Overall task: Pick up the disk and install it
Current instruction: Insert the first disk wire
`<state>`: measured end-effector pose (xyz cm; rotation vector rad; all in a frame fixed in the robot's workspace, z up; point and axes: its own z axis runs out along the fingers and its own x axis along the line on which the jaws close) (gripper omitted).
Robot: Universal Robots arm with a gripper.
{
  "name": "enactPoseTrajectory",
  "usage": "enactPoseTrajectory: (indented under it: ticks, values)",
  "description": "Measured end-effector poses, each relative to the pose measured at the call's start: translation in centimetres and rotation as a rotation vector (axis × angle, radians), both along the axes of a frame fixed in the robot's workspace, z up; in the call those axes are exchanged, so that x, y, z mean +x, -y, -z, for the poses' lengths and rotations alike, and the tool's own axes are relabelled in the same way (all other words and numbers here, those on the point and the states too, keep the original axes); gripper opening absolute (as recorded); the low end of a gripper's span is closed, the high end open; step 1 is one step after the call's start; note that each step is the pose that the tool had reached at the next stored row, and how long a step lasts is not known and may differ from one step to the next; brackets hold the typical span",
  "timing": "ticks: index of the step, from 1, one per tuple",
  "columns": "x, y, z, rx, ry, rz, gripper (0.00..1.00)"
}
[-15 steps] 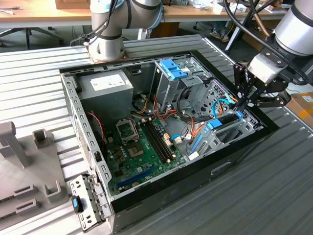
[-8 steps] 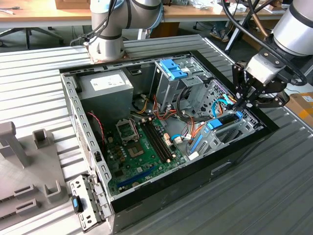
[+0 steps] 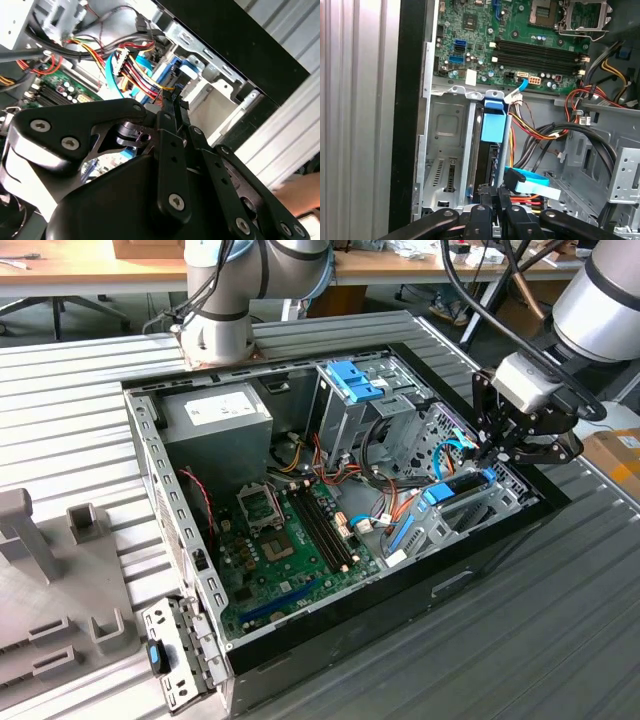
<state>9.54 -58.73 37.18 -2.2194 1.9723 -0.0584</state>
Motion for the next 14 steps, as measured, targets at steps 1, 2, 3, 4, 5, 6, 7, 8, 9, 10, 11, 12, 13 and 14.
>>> enactPoseTrajectory:
  ticks: [1,2,3,4,5,6,7,8,9,10,11,12,13,14]
  values:
    - [0.0,-0.01,0.03,0.0021,-0.0001,0.0,0.17]
    - [0.0,-0.01,0.05,0.0026,-0.0001,0.0,0.17]
    - [0.0,-0.01,0.12,0.0037,0.0,0.0,0.17]
    - [0.0,0.0,0.19,0.0035,-0.0001,0.001,0.17]
    - [0.0,0.0,0.22,0.0035,-0.0001,0.001,0.17]
    - [0.0,0.0,0.23,0.0035,-0.0001,0.001,0.17]
    - [0.0,0.0,0.25,0.0036,-0.0001,0.001,0.17]
    - [-0.01,0.0,0.27,0.0037,-0.0001,0.001,0.17]
    - [0.0,0.0,0.28,0.0037,0.0,0.001,0.17]
    - [-0.01,0.0,0.29,0.0037,-0.0001,0.001,0.17]
    - [-0.01,-0.01,0.33,0.0039,-0.0001,0.001,0.17]
    - [-0.01,-0.01,0.35,0.0039,-0.0001,0.001,0.17]
    - [-0.01,0.0,0.35,0.0037,-0.0001,0.001,0.17]
    - [0.0,0.0,0.38,0.0036,-0.0001,0.001,0.17]
